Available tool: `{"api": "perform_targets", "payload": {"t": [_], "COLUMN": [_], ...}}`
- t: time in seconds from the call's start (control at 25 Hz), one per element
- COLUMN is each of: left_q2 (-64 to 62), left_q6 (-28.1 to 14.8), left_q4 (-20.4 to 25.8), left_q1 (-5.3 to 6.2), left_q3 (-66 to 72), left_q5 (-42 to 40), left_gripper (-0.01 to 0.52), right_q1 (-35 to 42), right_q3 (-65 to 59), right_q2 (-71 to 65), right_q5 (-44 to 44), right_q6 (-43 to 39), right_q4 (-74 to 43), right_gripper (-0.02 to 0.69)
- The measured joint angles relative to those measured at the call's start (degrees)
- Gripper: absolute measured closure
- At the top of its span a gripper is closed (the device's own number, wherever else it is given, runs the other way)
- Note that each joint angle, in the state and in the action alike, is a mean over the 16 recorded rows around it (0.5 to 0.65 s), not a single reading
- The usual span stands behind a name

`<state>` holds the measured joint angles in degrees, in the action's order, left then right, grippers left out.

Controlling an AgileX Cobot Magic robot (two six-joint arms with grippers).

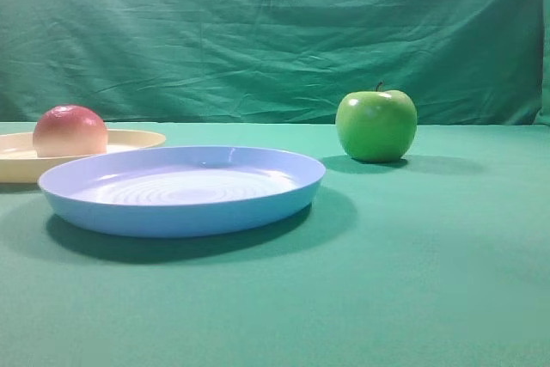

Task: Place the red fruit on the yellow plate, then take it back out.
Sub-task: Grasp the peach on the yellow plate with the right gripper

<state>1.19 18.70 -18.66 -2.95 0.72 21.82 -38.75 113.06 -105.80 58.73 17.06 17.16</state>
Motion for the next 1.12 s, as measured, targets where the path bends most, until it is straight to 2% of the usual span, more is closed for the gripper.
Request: {"api": "perform_targets", "payload": {"t": [0.2,0.6,0.8,1.12], "left_q2": [0.0,0.0,0.0,0.0], "left_q6": [0.0,0.0,0.0,0.0], "left_q4": [0.0,0.0,0.0,0.0], "left_q1": [0.0,0.0,0.0,0.0], "left_q3": [0.0,0.0,0.0,0.0], "left_q5": [0.0,0.0,0.0,0.0], "left_gripper": [0.514,0.514,0.514,0.514], "right_q1": [0.3,0.4,0.4,0.8], "right_q3": [-8.7,-35.8,-46.1,-55.9], "right_q2": [9.8,33.6,44.6,60.5], "right_q5": [-0.7,-10.6,-14.0,-14.8], "right_q6": [-0.7,-2.8,-7.4,-17.7], "right_q4": [-0.3,-1.1,-5.4,-16.1], "right_gripper": [0.665,0.665,0.665,0.665]}}
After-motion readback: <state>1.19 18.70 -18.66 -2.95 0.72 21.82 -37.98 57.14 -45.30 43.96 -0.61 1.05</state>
